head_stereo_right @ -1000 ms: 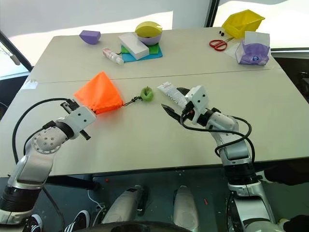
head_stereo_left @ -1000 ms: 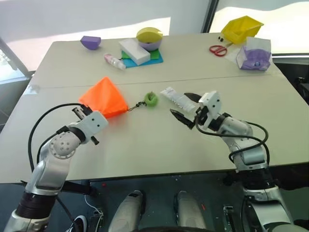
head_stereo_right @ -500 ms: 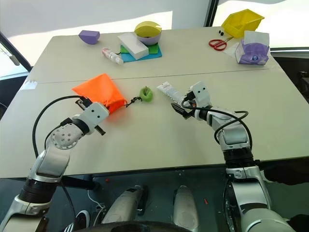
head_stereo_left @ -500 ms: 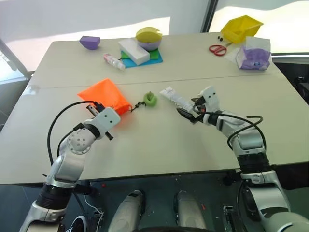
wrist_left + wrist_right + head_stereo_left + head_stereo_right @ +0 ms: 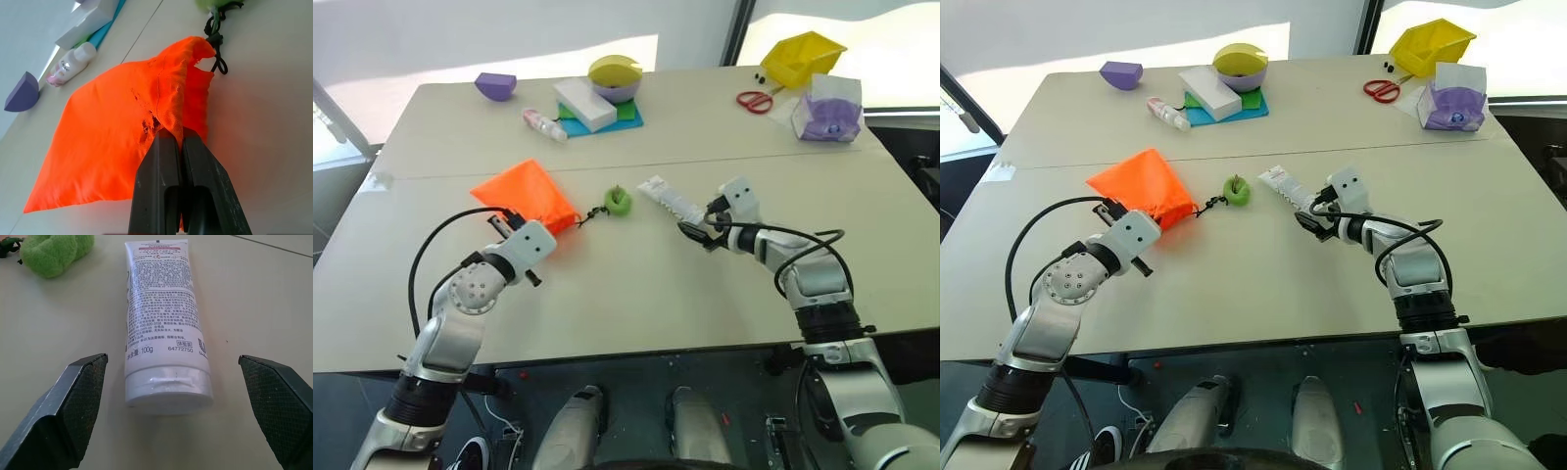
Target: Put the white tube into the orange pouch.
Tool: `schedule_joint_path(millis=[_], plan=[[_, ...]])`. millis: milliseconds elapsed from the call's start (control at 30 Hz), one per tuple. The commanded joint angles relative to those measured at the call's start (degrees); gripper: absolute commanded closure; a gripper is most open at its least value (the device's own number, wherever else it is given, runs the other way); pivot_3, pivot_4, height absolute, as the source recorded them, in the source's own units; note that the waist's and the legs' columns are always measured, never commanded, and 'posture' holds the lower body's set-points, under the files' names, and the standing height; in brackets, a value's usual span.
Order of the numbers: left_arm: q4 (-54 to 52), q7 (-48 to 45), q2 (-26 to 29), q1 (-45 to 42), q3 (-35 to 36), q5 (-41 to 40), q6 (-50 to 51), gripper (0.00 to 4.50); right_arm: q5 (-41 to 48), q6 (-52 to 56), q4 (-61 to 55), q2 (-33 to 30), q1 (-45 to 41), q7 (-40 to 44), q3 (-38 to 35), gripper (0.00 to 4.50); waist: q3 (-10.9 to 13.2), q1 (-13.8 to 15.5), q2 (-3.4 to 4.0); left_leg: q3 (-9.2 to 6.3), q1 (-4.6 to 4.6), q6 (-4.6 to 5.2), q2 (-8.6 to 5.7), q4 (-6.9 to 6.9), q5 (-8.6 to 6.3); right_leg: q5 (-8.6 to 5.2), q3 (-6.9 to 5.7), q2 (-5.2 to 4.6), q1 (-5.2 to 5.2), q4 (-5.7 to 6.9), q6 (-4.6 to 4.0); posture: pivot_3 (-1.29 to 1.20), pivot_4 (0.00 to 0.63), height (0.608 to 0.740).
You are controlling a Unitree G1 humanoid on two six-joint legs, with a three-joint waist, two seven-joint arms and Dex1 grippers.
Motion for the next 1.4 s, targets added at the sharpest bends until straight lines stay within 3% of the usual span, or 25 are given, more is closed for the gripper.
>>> schedule_joint_path(millis=[33,67,133,200,433,667,767,1033,1400], plan=[[-2.0,0.4,0.3,-0.7,0.6,0.5,-0.6,4.5,0.1,-0.7,-0.6,0.1,-0.9,0.2,-0.6,0.57,0.0,0.0,0.0,0.0,0.0,0.0,0.0,0.0,0.0,0.0,0.0,0.0,0.0,0.0,0.0,0.0,0.15,0.74],[-2.0,0.5,0.2,-0.8,0.5,0.5,-0.6,4.5,0.1,-0.7,-0.6,0.1,-0.8,0.2,-0.5,0.85,0.0,0.0,0.0,0.0,0.0,0.0,0.0,0.0,0.0,0.0,0.0,0.0,0.0,0.0,0.0,0.0,0.15,0.74],[-1.9,0.5,0.1,-1.1,0.4,0.6,-0.6,4.5,-0.1,-0.7,-0.5,0.1,-0.6,0.3,-0.3,1.97,0.0,0.0,0.0,0.0,0.0,0.0,0.0,0.0,0.0,0.0,0.0,0.0,0.0,0.0,0.0,0.0,0.15,0.74],[-1.8,0.4,0.0,-1.1,0.3,0.6,-0.7,4.5,-0.3,-0.8,-0.7,0.1,-0.4,0.2,-0.3,2.71,0.0,0.0,0.0,0.0,0.0,0.0,0.0,0.0,0.0,0.0,0.0,0.0,0.0,0.0,0.0,0.0,0.15,0.74],[-1.6,0.5,0.0,-1.1,0.3,0.5,-1.0,4.5,1.4,-0.1,-4.1,-0.1,0.8,1.5,-1.0,2.69,0.0,0.0,0.0,0.0,0.0,0.0,0.0,0.0,0.0,0.0,0.0,0.0,0.0,-0.01,0.0,0.0,0.15,0.74],[-2.3,0.6,0.0,-0.7,0.9,0.4,-0.3,4.5,13.5,6.2,-26.9,-4.1,8.3,13.0,-0.8,2.69,0.0,0.0,0.0,-0.01,-0.05,0.04,0.0,-0.05,-0.03,-0.01,0.0,0.0,-0.04,-0.07,0.02,0.0,0.15,0.74],[-2.3,0.3,-0.1,-1.0,0.9,0.1,0.0,4.5,13.7,8.2,-31.8,-5.3,10.3,15.0,4.4,2.69,0.0,0.0,-0.01,0.0,-0.05,0.05,0.02,-0.01,-0.04,-0.01,0.0,0.0,-0.02,-0.07,0.02,0.0,0.15,0.74],[-4.3,-0.9,0.3,-1.0,2.1,-1.0,1.8,4.5,5.1,2.2,-25.6,1.5,7.4,9.4,14.4,2.69,0.0,0.1,-0.01,0.0,-0.04,0.01,0.02,0.04,-0.01,-0.01,-0.01,0.0,-0.01,-0.06,0.01,0.0,0.15,0.74],[-6.9,-2.0,0.2,-1.1,1.8,-1.5,4.7,4.5,-0.3,-5.3,-12.7,11.1,0.6,6.1,16.5,2.69,0.0,0.0,-0.01,-0.04,-0.04,0.0,0.02,-0.02,0.0,0.0,-0.01,0.04,-0.05,-0.04,0.0,0.0,0.15,0.74]])
